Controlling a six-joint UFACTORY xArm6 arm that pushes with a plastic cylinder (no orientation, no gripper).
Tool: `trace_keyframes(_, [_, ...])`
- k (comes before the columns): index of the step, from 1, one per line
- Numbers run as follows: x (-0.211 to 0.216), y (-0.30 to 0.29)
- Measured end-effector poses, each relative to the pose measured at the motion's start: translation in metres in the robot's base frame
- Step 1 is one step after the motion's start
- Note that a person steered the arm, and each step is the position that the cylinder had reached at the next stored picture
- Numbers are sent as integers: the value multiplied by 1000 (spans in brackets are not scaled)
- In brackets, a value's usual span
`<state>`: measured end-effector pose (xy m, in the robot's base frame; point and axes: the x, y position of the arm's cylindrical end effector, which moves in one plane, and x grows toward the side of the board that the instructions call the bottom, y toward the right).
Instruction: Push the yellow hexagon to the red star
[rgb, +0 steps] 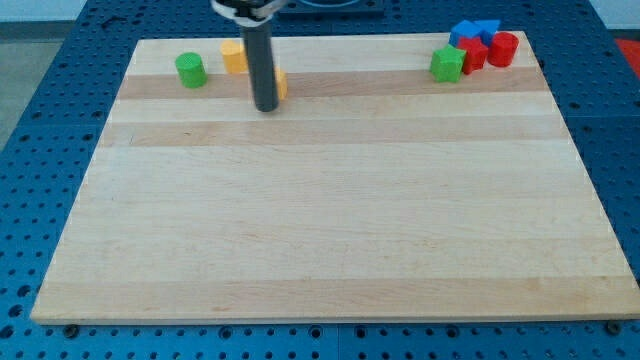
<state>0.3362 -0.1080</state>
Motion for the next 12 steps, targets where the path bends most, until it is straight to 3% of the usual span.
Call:
trace_keyframes(2, [-11,-40])
trace_keyframes(8, [-77,78])
trace_keyframes(12, [-59,116])
